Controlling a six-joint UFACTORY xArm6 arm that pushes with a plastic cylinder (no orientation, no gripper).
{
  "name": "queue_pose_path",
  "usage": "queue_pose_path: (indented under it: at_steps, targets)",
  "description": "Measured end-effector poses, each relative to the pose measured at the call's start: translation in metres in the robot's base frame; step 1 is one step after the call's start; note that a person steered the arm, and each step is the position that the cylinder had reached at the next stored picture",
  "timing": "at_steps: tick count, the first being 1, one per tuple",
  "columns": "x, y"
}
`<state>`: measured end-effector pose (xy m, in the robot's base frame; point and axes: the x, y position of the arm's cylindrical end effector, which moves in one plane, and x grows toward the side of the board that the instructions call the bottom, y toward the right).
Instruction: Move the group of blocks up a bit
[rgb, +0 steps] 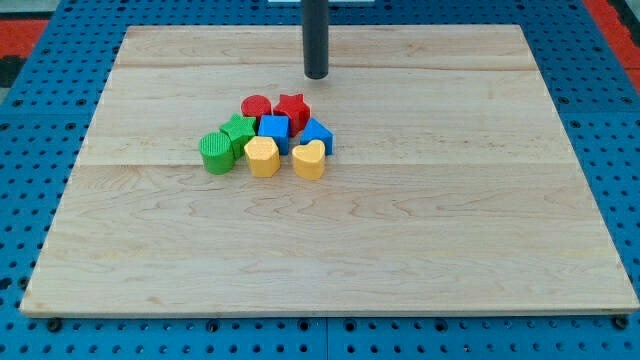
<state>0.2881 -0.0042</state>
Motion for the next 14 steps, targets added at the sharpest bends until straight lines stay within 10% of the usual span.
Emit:
queue_pose_path:
  at_steps: [3,5,9,14]
  targets:
    - [-0.023,-0.207]
    - [0.047,-0.269]
    - [0.211,-0.223]
    - [0.245,-0.168]
